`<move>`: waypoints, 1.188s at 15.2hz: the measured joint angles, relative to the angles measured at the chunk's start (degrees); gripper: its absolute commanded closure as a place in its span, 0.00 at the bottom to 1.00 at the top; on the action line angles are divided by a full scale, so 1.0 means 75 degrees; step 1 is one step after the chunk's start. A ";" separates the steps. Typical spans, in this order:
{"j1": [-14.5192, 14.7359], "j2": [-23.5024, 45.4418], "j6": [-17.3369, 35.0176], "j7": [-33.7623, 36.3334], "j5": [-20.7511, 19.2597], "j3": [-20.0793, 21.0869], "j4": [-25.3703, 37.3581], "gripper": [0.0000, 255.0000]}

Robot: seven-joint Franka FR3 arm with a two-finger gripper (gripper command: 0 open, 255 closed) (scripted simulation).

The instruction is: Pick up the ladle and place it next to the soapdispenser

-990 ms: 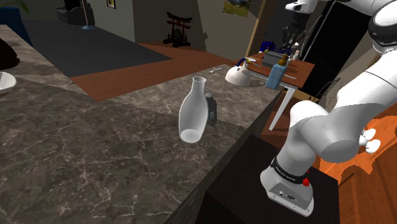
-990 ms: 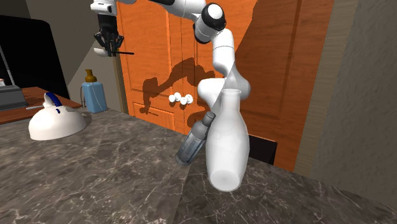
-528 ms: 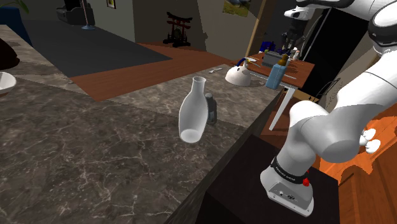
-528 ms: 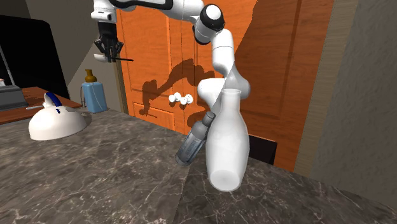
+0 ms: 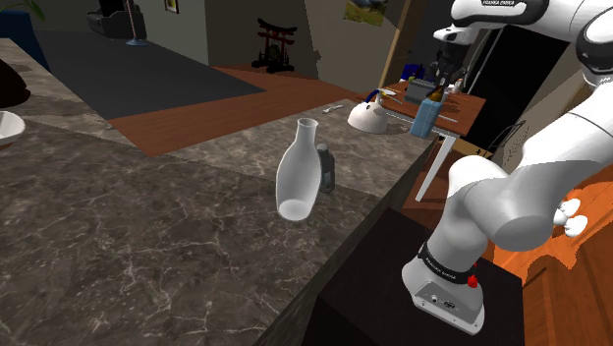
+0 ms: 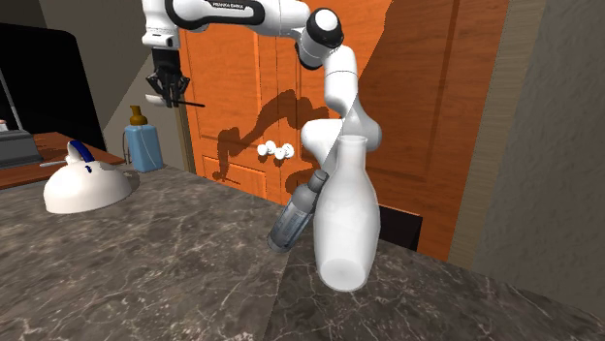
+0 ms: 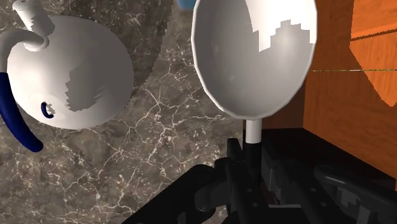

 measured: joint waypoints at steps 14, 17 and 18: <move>-0.0173 -0.0276 0.1271 0.0355 -0.0408 -0.0312 -0.1400 1.00; -0.0144 -0.0311 0.1539 0.0417 -0.0501 -0.0461 -0.1649 1.00; -0.0076 -0.0313 0.1638 0.0435 -0.0530 -0.0569 -0.1707 1.00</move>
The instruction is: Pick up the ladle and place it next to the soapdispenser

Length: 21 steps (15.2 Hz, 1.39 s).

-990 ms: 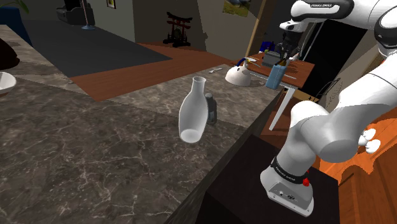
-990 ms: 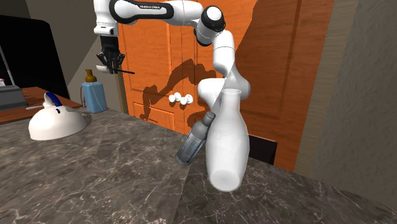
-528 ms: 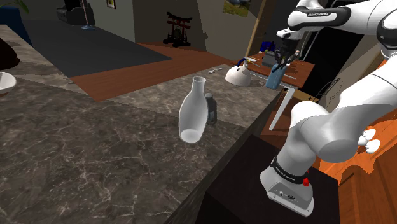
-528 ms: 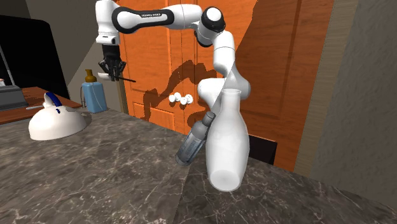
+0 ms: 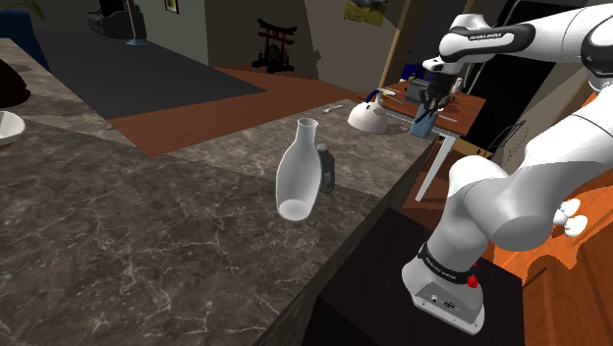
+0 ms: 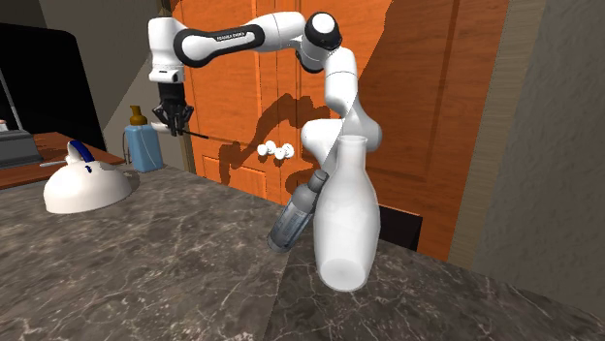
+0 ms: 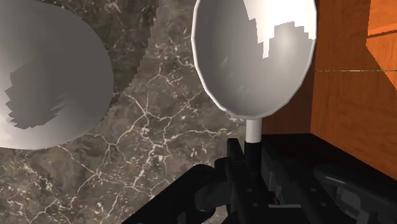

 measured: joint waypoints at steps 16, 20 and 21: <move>0.0592 -0.0115 0.1399 0.0444 -0.0570 -0.1156 -0.1075 1.00; 0.0774 -0.0165 0.1716 0.0548 -0.0754 -0.1496 -0.1283 1.00; 0.0827 -0.0177 0.1802 0.0587 -0.0805 -0.1584 -0.1343 1.00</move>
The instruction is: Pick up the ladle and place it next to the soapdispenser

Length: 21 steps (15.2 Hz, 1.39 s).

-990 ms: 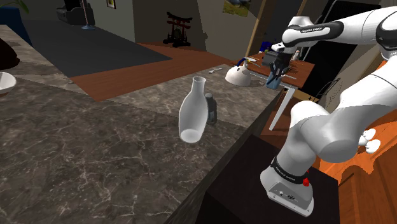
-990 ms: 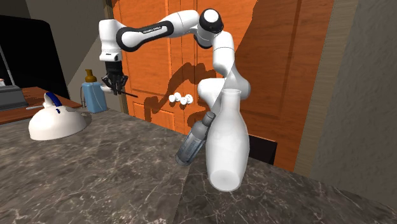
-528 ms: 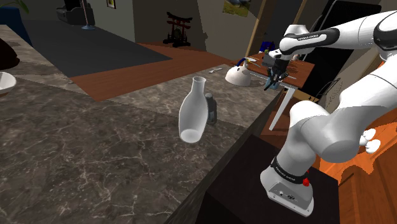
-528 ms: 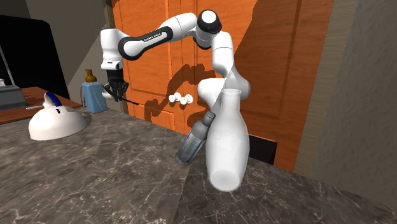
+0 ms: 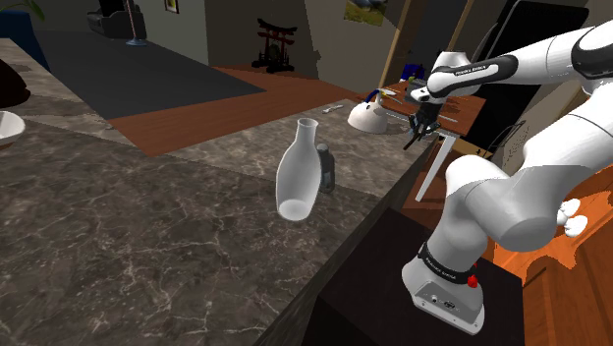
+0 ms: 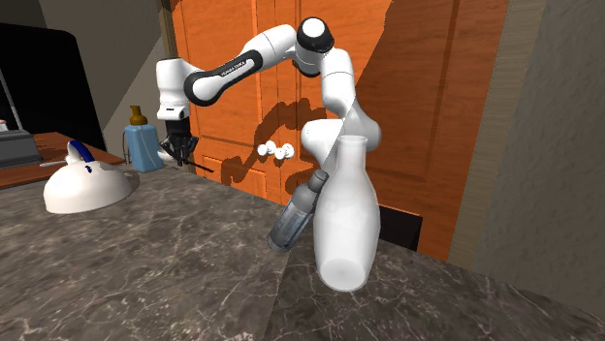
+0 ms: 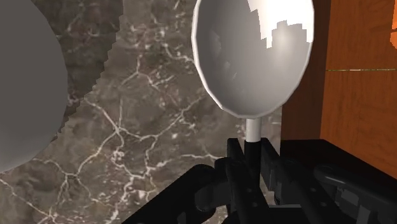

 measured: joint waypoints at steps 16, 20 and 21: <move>0.0591 -0.0157 0.0530 0.0260 -0.0415 -0.0818 -0.0213 0.00; 0.0500 -0.0123 0.0441 0.0212 -0.0335 -0.0682 -0.0172 0.00; 0.0327 -0.0064 0.0330 0.0156 -0.0221 -0.0456 -0.0154 0.00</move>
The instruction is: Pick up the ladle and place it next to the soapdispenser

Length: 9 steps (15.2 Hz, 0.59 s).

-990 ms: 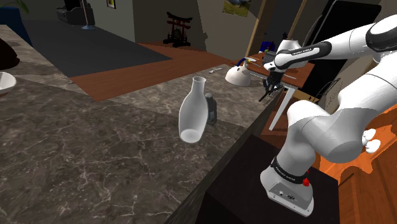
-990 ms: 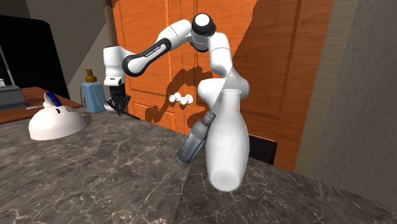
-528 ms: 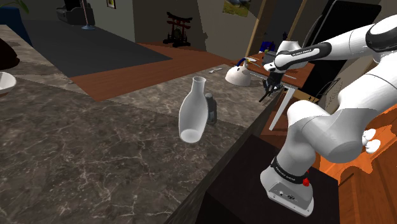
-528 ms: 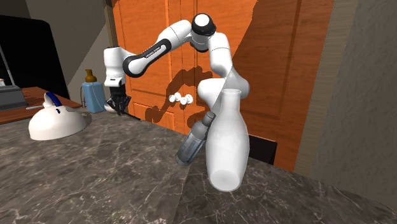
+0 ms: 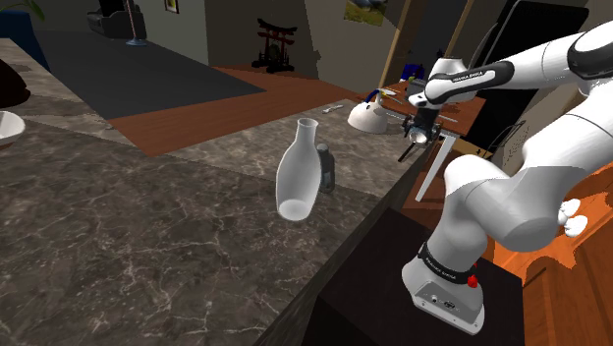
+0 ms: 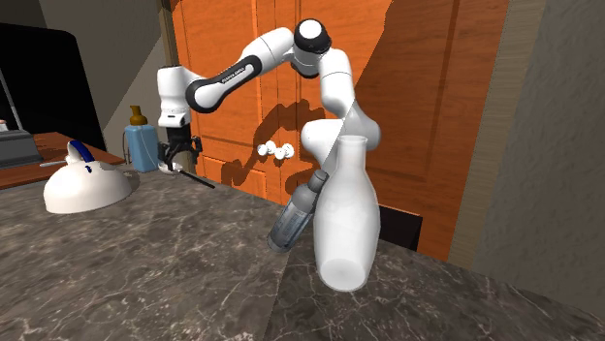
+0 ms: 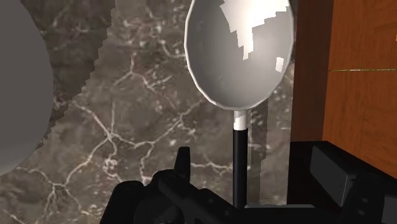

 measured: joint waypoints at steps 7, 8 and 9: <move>-0.0581 0.0143 -0.0487 -0.0209 0.0378 0.0800 0.0175 0.00; -0.0581 0.0144 -0.0490 -0.0210 0.0380 0.0803 0.0178 0.00; -0.0582 0.0144 -0.0492 -0.0210 0.0381 0.0804 0.0179 0.00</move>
